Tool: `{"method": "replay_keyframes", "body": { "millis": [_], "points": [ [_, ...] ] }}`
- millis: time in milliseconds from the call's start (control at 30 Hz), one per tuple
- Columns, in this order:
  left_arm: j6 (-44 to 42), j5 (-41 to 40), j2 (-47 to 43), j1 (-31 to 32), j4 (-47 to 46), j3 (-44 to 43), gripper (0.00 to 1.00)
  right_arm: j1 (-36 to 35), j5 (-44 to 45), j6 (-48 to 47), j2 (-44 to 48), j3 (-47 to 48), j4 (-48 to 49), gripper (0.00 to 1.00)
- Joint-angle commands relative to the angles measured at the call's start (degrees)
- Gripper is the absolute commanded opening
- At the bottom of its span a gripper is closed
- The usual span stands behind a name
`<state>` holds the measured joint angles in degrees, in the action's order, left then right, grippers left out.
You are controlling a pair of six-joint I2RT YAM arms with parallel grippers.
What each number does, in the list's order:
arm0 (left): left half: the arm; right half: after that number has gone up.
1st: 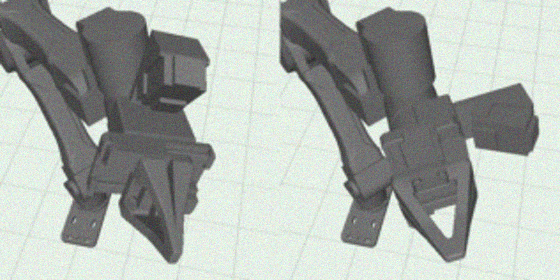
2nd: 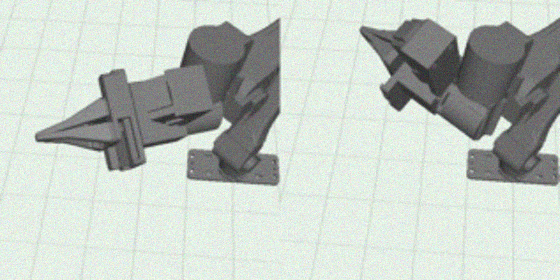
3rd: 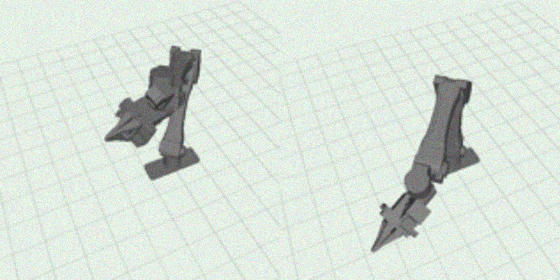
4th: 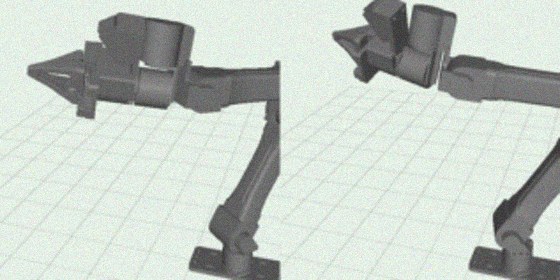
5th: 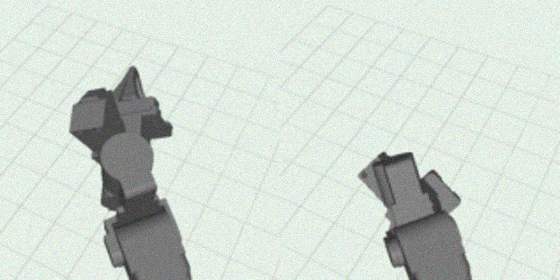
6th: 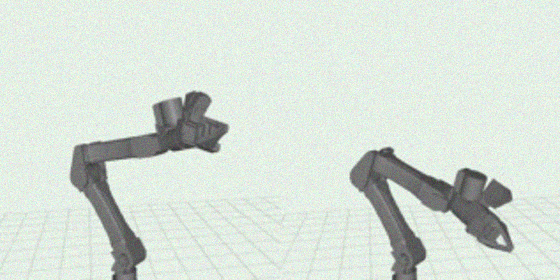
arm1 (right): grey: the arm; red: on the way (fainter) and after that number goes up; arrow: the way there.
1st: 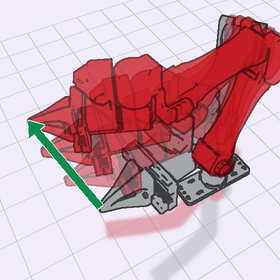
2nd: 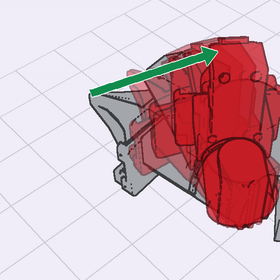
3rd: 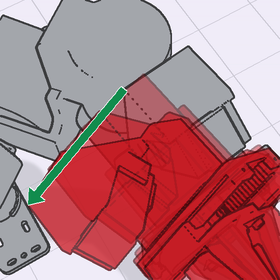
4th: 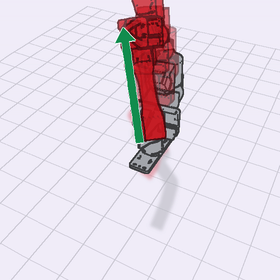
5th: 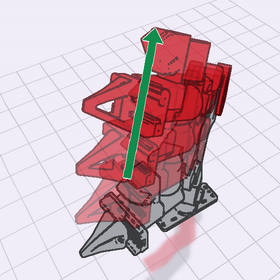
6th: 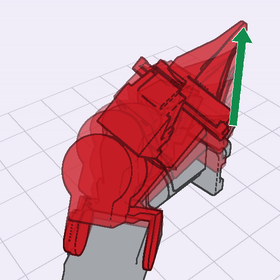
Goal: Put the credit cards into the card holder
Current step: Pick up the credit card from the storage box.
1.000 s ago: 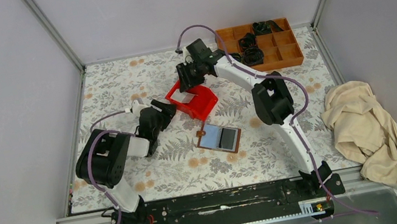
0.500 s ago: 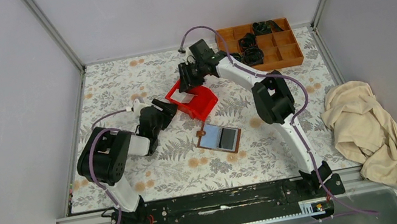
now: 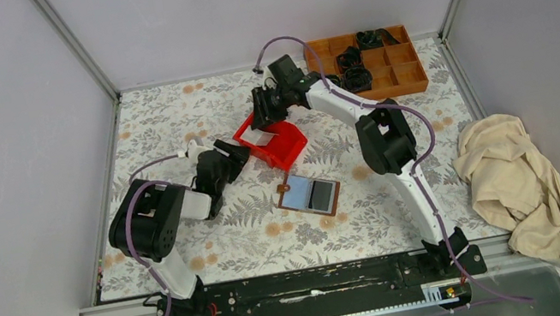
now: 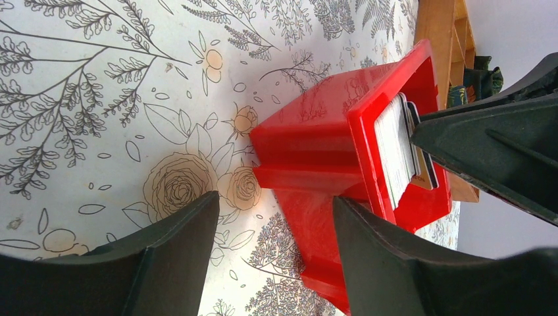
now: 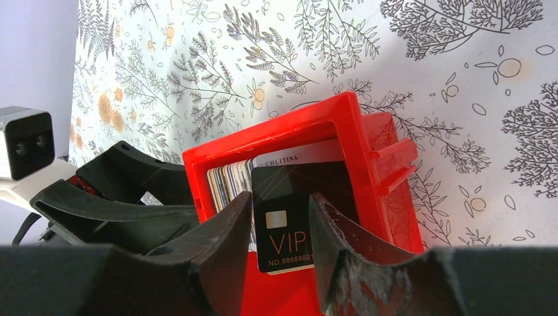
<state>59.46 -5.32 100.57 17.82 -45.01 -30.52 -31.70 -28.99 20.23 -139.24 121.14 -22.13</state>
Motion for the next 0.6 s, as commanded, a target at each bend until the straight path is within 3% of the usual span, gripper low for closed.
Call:
{"method": "replay_keyframes", "body": {
  "millis": [0, 400, 567],
  "points": [
    [0.3, 0.3, 0.3, -0.7, -3.1, -1.1, 0.70, -0.6, -4.7, 1.8, 5.1, -0.2, 0.5, 0.45],
    [1.0, 0.5, 0.3, -0.6, -3.4, -1.0, 0.70, -0.9, -3.2, 0.9, 6.9, -1.1, -0.3, 0.36],
    [1.2, 0.5, 0.1, -0.6, -3.5, -0.9, 0.70, -1.9, 1.7, -1.3, 8.8, -1.8, -1.7, 0.31]
  ]
}}
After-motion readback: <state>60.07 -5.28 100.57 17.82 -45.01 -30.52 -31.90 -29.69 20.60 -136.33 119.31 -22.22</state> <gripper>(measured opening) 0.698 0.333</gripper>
